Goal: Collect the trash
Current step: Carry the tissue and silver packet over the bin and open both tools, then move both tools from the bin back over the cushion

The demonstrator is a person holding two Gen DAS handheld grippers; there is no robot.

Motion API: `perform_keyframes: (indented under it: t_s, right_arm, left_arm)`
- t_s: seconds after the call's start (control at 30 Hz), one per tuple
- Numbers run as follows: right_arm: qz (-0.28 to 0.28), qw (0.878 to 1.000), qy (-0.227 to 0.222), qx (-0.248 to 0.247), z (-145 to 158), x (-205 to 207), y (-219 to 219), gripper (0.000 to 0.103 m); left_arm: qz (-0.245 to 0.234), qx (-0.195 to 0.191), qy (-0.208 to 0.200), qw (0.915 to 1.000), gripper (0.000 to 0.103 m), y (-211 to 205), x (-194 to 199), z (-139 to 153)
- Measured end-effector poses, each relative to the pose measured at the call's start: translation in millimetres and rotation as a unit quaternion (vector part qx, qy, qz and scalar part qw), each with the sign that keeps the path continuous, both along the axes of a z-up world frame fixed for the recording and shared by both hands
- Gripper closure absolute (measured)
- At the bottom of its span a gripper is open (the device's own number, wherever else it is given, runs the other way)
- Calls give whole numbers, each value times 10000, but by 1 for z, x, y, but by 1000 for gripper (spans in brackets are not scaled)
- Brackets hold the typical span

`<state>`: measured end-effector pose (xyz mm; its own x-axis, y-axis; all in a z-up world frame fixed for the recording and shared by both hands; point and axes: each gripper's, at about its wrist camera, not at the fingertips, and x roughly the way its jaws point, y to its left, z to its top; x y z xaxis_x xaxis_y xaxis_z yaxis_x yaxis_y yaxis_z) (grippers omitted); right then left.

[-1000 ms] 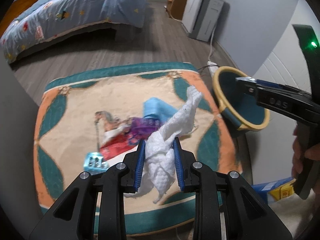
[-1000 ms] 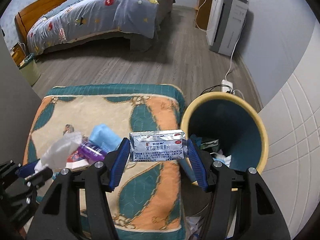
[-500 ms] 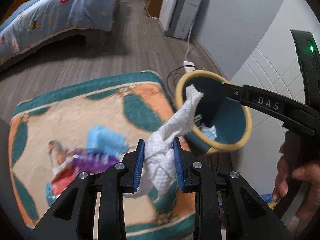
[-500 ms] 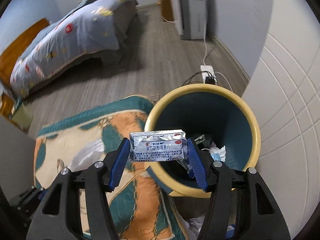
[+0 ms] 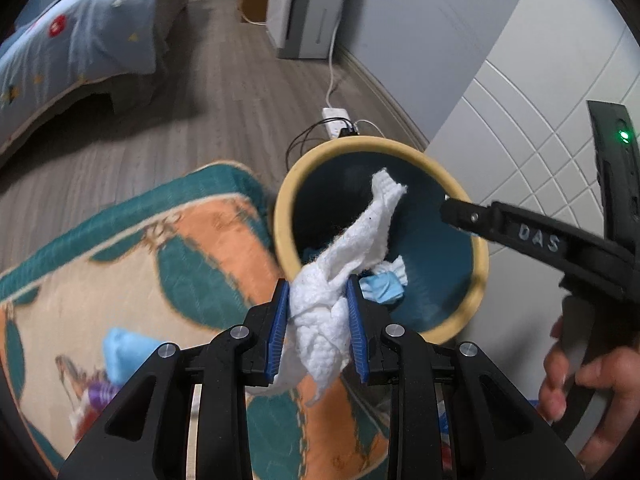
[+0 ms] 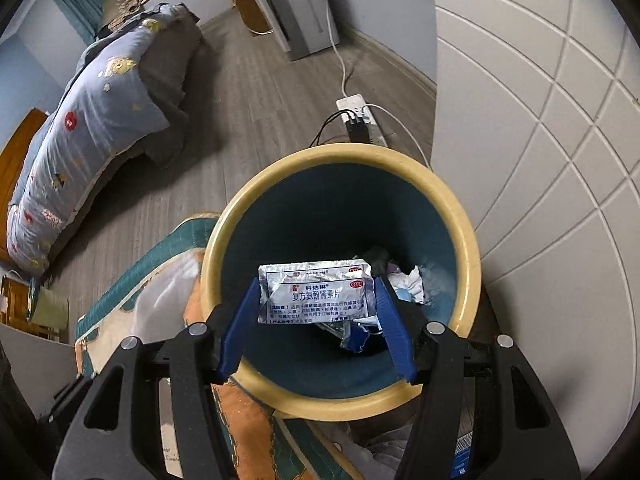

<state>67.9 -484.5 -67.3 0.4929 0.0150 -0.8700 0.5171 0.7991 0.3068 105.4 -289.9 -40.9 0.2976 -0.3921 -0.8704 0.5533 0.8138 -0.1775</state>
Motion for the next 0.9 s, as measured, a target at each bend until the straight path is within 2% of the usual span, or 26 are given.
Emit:
perform_keyframes:
  t_s: [0.13,0.27,0.3,0.33,0.37,0.5,0.53,0.6,0.63,0.9]
  right_arm:
    - [-271,9994,-207,54,7,-7,-13,44]
    - [-335,9988,-353,-65,12,-8,-16,43]
    - [-354,9984,-432,-2,13,-8,-17,39]
    - [-394,9980,-486,43,14,-9,-19,28]
    - [-434,9976,-532,52,15,-9,-20,23]
    - [-435,9975,-549,-18,16,-6,-20,20]
    - [-409,9977,-539,2,16,-5,-19,16]
    - [-308,9983,-498,-23,16,-1,-15,9]
    - [-219,9985,-500,-73,17,2,-12,5]
    - [521,9932,-592,-851,49,9,42,6]
  left_arm:
    - [-245,138,-55,9996,73,-22,9,-5]
    - [-326,40,-108,9994,69,-35,14,-3]
    - [-341,16,-152,9993,65,-37,15,-1]
    - [-365,6,-209,9991,55,-39,15,1]
    - [-390,-24,-275,9989,50,-40,14,3]
    - [-432,-89,-505,9978,28,-39,10,11]
    - [-357,-74,-539,9979,19,-35,10,12]
    - [-198,-35,-622,9979,10,-26,8,13]
    - [-79,0,-687,9976,9,-18,6,13]
    - [325,447,-1088,9925,7,55,-13,25]
